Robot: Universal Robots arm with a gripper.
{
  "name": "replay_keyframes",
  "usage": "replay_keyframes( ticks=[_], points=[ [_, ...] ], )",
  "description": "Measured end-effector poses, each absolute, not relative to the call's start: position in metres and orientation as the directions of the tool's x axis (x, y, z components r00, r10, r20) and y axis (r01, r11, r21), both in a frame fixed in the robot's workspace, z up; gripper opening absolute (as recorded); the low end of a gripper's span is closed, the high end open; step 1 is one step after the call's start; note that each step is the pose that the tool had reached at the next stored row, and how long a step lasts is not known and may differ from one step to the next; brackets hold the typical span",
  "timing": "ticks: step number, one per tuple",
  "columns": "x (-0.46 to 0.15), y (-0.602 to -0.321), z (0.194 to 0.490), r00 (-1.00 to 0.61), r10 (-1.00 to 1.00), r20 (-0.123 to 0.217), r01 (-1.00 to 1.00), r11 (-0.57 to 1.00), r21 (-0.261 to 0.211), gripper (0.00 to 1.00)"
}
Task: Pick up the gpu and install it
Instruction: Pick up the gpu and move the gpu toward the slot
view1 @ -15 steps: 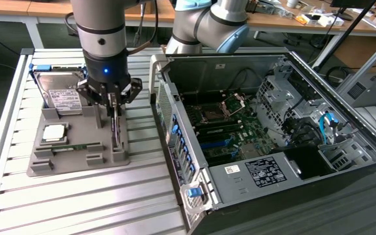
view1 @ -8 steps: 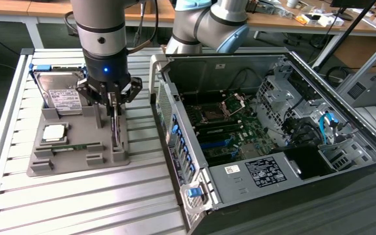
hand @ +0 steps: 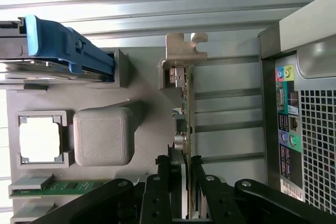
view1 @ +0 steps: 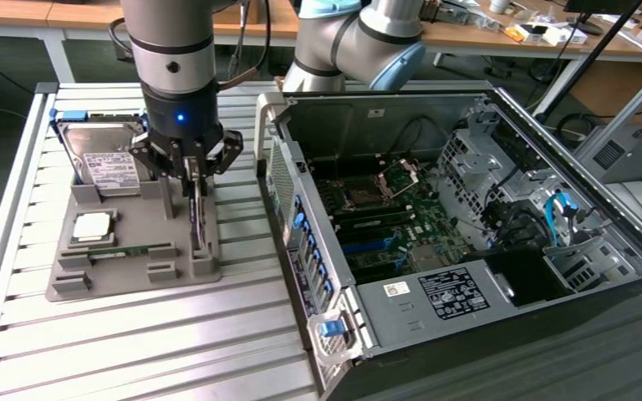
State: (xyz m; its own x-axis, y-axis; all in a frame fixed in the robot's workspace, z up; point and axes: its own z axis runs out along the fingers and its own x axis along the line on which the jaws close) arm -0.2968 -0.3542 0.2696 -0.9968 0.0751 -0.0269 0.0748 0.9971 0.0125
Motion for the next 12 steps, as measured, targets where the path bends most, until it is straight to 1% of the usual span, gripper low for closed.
replay_keyframes(
  ticks=[12],
  points=[
    [-0.2968, -0.3542, 0.2723, -0.997, 0.075, -0.027, 0.075, 0.997, 0.013, 0.27]
  ],
)
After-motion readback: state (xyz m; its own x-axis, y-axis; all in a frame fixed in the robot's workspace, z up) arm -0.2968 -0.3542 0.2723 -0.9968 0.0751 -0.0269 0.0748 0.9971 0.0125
